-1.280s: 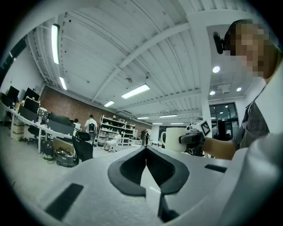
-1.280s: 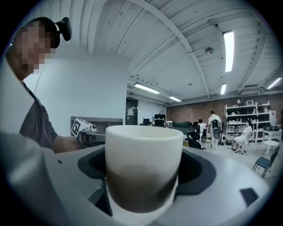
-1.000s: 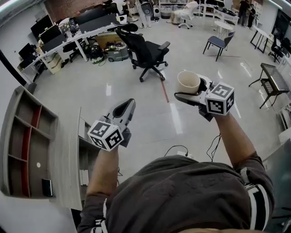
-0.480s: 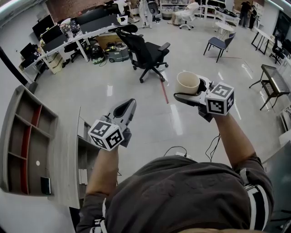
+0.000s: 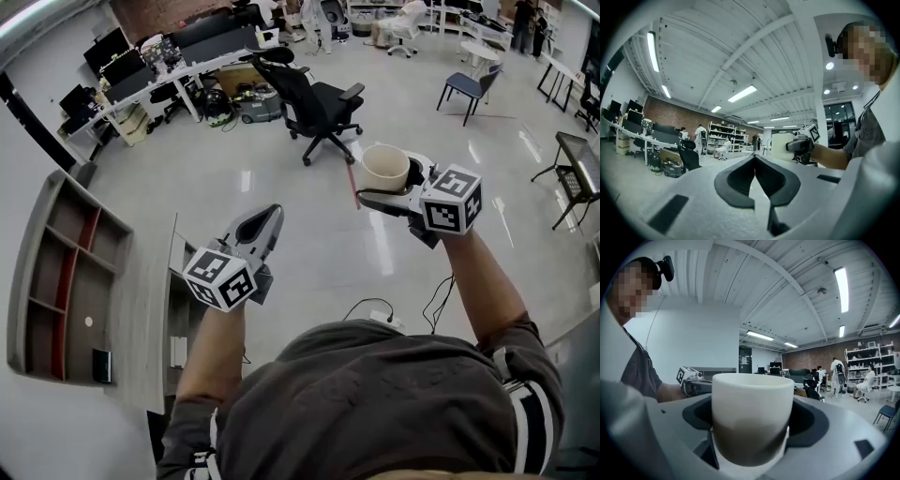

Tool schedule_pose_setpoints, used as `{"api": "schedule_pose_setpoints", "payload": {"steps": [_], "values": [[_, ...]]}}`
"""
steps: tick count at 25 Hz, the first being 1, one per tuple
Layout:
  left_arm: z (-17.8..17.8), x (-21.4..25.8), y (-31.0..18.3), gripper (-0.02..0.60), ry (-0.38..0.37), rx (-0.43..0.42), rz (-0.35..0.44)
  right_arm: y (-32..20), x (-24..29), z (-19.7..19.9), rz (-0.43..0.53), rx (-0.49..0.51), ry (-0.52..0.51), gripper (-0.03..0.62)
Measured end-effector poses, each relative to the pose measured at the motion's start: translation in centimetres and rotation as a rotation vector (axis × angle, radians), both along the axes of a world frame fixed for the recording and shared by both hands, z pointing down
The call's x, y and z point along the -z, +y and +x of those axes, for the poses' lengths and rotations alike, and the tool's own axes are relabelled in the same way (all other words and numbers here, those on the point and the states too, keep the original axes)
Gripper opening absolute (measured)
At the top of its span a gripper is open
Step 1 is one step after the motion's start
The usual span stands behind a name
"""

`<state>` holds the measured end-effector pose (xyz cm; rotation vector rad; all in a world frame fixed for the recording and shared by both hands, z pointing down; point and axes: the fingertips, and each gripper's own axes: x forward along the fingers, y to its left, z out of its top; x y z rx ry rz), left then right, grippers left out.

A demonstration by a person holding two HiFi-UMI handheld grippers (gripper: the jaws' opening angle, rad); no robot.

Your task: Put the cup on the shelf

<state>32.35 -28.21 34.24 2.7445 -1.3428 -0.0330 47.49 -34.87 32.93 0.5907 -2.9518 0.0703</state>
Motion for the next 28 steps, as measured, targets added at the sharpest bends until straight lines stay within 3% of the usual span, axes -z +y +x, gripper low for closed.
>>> {"api": "schedule_pose_setpoints", "payload": {"steps": [8, 15, 20, 28], "values": [[-1.4, -0.4, 0.2, -0.002, -0.032, 0.021, -0.021, -0.7, -1.1, -2.1, -0.010, 0.032, -0.010, 0.436], [-7.7, 0.0, 0.7, 0.000, -0.019, 0.000, 0.013, -0.4, -1.2, -8.8, -0.006, 0.027, 0.028, 0.436], [-18.8, -1.2, 1.1, 0.000, 0.009, -0.025, 0.040, 0.1, -1.5, -19.1, 0.016, 0.007, 0.052, 0.436], [-43.5, -1.7, 3.1, -0.002, 0.020, -0.023, 0.009, 2.8, 0.5, -40.8, 0.023, -0.030, 0.007, 0.436]]}}
